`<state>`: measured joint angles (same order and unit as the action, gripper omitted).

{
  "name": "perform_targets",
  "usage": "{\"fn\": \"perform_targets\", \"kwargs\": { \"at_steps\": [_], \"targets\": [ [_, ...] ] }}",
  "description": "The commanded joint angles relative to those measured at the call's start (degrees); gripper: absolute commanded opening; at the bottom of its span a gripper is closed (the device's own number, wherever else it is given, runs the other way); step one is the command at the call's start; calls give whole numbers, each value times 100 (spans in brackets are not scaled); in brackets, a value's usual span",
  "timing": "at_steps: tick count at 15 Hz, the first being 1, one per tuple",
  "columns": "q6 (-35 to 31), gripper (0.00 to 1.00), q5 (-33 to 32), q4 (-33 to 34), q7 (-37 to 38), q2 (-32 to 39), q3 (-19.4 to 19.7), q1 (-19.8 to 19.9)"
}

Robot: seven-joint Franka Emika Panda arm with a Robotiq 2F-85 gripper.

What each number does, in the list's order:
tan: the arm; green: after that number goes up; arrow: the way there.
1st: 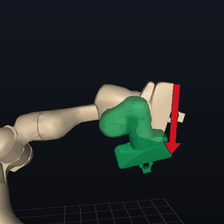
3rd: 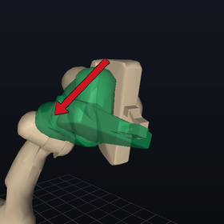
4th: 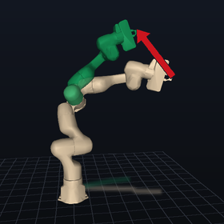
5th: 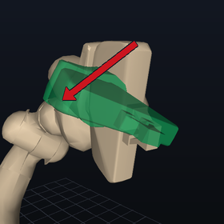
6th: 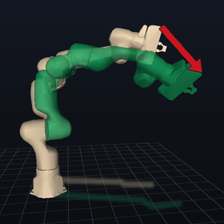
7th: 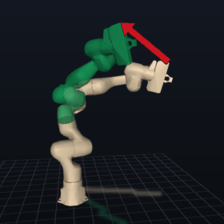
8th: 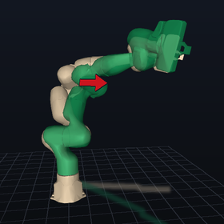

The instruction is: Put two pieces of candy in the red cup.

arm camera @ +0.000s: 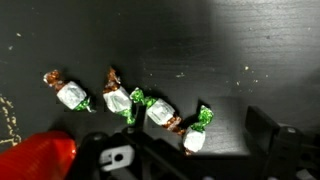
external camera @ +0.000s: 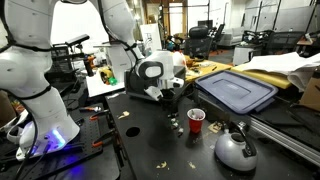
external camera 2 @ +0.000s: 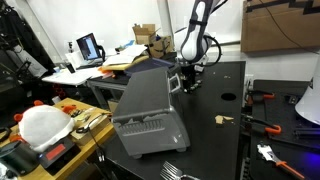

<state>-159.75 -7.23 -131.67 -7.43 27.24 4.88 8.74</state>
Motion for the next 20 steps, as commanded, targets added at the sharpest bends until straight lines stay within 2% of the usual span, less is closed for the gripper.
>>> {"fn": "perform_targets", "kwargs": {
  "at_steps": [1, 6, 12, 20],
  "targets": [
    [-182, 100, 106, 153, -348, 217, -131, 185],
    [-296, 100, 50, 280, -403, 281, -117, 180],
    [-266, 100, 144, 396, -542, 313, -324, 291],
    [-228, 100, 227, 644, -910, 550, -546, 619]
  ]
}}
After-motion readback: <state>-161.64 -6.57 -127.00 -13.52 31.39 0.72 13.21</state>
